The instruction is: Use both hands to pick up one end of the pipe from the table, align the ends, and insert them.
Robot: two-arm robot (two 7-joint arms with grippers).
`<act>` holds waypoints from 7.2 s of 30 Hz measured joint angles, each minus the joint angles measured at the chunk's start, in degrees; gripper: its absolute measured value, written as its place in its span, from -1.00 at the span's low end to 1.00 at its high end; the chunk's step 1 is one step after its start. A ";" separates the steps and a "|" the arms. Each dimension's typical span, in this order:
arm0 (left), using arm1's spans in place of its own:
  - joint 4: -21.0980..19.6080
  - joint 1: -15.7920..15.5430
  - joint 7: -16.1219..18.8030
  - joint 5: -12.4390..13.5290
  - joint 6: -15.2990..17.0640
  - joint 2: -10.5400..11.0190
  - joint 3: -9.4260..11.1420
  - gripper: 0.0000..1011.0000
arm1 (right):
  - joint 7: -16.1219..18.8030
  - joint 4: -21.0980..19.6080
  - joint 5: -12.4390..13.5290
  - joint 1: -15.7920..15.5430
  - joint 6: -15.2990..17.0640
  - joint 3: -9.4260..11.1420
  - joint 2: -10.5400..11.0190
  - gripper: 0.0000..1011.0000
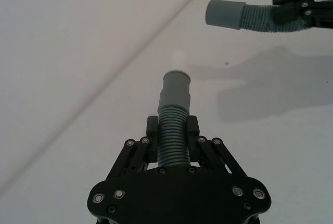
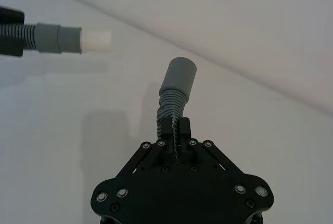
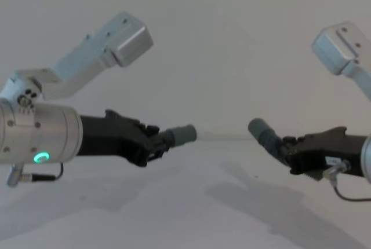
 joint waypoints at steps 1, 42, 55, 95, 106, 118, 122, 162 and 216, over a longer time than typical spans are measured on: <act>-0.16 -0.16 -0.30 0.39 -0.58 0.24 0.11 -0.41 | 0.00 0.00 0.00 0.00 0.00 0.00 0.00 -0.89; -7.06 -10.18 -15.58 11.60 -16.52 11.83 4.46 -0.41 | 10.52 4.42 -11.95 3.08 -39.00 -0.50 16.61 -0.91; -7.36 -10.65 -16.33 12.06 -17.18 12.34 4.61 -0.41 | 12.30 7.65 -16.43 5.83 -45.95 -1.77 18.52 -0.91; -7.49 -10.85 -16.65 12.26 -17.49 12.57 4.66 -0.41 | 10.21 11.77 -26.82 13.34 -54.43 -5.45 18.13 -0.91; -7.49 -10.85 -16.64 12.25 -17.48 12.57 4.66 -0.41 | 11.28 11.40 -26.58 14.23 -54.45 -6.23 18.75 -0.91; -7.49 -10.85 -16.64 12.26 -17.48 12.57 4.66 -0.41 | 11.66 12.10 -26.48 15.59 -55.06 -6.98 19.14 -0.91; -7.49 -10.85 -16.64 12.26 -17.48 12.57 4.66 -0.41 | 11.62 12.40 -26.68 16.03 -55.43 -7.21 19.29 -0.91; -7.49 -10.84 -16.64 12.26 -17.48 12.57 4.66 -0.41 | 10.30 14.22 -28.51 17.83 -57.55 -9.12 20.32 -0.91; -7.49 -10.84 -16.64 12.26 -17.48 12.57 4.66 -0.41 | 10.93 14.80 -27.66 18.90 -59.65 -9.43 19.62 -0.91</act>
